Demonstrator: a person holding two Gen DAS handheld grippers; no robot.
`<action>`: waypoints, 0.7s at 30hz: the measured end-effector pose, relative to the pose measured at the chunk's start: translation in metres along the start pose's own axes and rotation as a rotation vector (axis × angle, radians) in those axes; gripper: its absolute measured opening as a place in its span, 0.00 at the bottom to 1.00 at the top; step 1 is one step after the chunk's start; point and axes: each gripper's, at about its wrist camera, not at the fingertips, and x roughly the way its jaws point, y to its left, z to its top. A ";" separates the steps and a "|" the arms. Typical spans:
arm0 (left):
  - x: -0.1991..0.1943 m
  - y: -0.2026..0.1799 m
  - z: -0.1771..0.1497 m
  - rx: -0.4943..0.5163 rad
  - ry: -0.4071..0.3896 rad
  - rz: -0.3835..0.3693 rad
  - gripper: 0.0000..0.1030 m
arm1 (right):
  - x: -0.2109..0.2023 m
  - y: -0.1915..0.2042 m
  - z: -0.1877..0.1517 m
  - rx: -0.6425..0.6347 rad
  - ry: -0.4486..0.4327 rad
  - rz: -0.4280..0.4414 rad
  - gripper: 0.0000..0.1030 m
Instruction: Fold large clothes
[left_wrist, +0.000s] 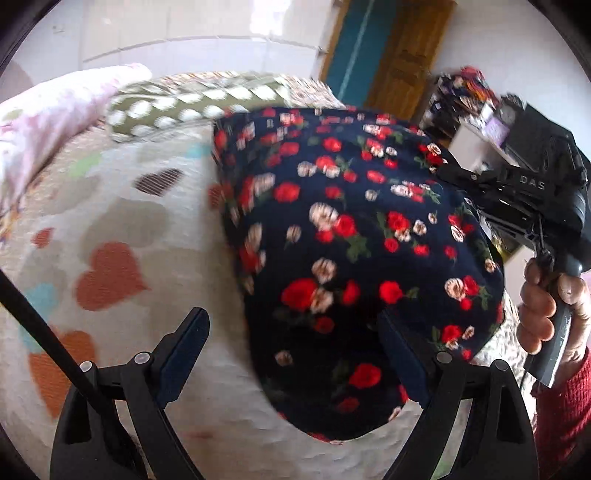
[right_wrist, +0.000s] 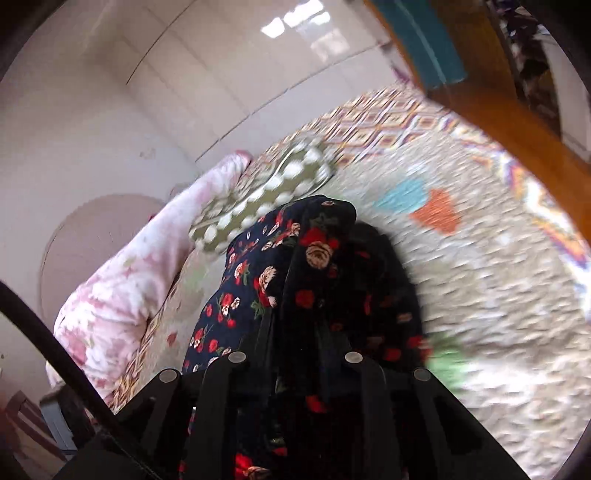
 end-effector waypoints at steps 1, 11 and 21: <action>0.008 -0.007 -0.002 0.007 0.024 0.009 0.88 | 0.003 -0.008 -0.004 -0.002 0.017 -0.051 0.19; 0.011 0.009 -0.014 -0.083 0.097 -0.111 0.90 | 0.025 -0.038 -0.027 0.011 0.080 -0.208 0.49; -0.051 0.048 -0.066 -0.023 -0.019 0.101 0.90 | -0.019 0.047 -0.014 -0.086 -0.021 0.036 0.47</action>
